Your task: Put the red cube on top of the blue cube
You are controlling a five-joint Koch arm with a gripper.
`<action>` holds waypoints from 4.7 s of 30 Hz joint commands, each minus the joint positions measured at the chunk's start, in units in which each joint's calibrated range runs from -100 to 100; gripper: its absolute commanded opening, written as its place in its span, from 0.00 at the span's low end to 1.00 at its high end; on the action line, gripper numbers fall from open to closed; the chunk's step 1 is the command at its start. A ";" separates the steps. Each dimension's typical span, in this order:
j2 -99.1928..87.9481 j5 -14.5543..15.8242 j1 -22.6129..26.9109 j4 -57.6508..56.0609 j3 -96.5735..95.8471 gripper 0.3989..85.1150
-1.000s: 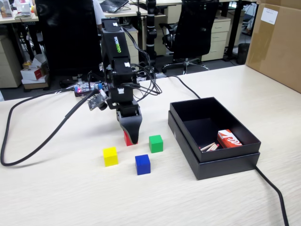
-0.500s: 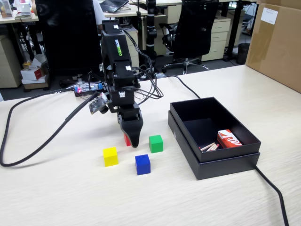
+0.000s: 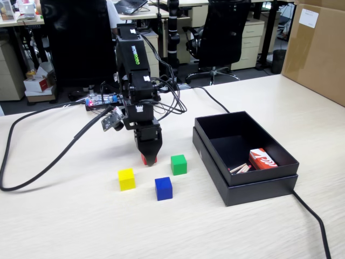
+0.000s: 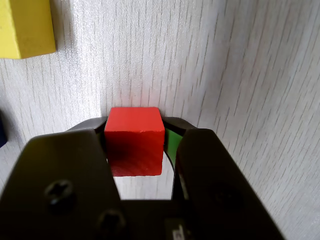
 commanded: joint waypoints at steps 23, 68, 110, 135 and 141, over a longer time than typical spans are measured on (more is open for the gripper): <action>11.29 4.10 0.39 -1.64 42.24 0.04; 21.16 4.20 0.78 -1.64 42.61 0.58; -85.33 2.39 0.78 25.83 -57.94 0.59; -91.52 0.05 1.61 45.10 -87.58 0.59; -91.52 0.05 1.47 45.10 -87.58 0.59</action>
